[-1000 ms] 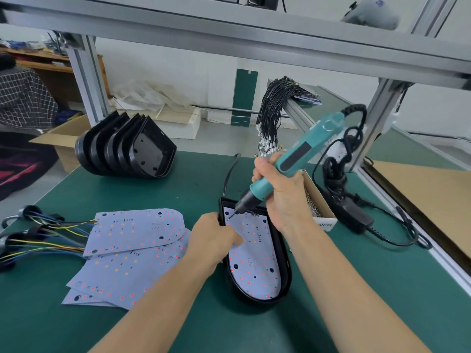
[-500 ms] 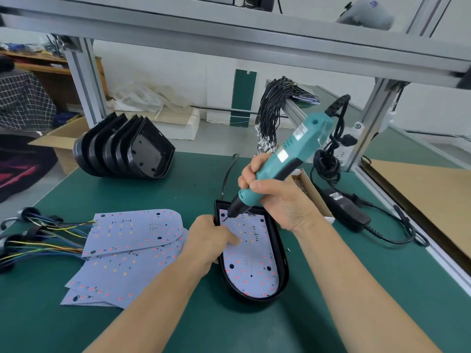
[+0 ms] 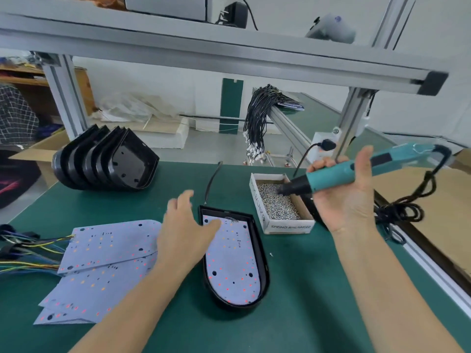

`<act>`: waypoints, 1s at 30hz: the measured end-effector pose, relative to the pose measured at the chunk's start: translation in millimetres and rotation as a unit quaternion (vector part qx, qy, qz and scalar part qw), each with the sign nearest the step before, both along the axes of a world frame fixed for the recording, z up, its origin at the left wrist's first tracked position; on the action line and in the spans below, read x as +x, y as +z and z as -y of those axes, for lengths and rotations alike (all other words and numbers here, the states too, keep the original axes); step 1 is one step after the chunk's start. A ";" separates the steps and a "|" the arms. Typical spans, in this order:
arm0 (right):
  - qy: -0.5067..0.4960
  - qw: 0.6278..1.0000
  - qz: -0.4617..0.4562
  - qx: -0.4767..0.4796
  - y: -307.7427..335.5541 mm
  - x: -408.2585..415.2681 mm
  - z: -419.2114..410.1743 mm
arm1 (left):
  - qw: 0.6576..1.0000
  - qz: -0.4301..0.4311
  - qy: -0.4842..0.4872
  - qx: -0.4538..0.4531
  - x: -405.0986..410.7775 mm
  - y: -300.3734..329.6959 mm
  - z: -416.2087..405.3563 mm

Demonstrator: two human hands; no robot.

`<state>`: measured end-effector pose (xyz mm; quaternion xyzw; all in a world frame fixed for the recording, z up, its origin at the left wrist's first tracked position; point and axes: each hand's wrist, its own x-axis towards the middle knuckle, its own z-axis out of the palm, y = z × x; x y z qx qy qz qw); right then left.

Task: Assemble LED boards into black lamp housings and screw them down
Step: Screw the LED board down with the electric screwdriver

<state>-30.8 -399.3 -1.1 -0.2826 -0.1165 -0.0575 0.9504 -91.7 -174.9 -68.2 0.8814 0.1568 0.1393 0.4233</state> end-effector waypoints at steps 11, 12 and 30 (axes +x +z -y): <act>-0.130 0.989 -0.045 0.060 0.0 -14.2 36.6 | 0.887 -0.057 -0.268 0.372 116.3 12.0 114.1; -0.129 0.989 -0.044 0.058 -0.6 -15.1 38.8 | 0.885 -0.073 -0.272 0.371 120.6 7.5 116.2; -0.094 0.994 -0.019 0.045 -0.1 -29.1 32.9 | 0.929 -0.004 -0.182 -0.324 72.8 32.7 78.6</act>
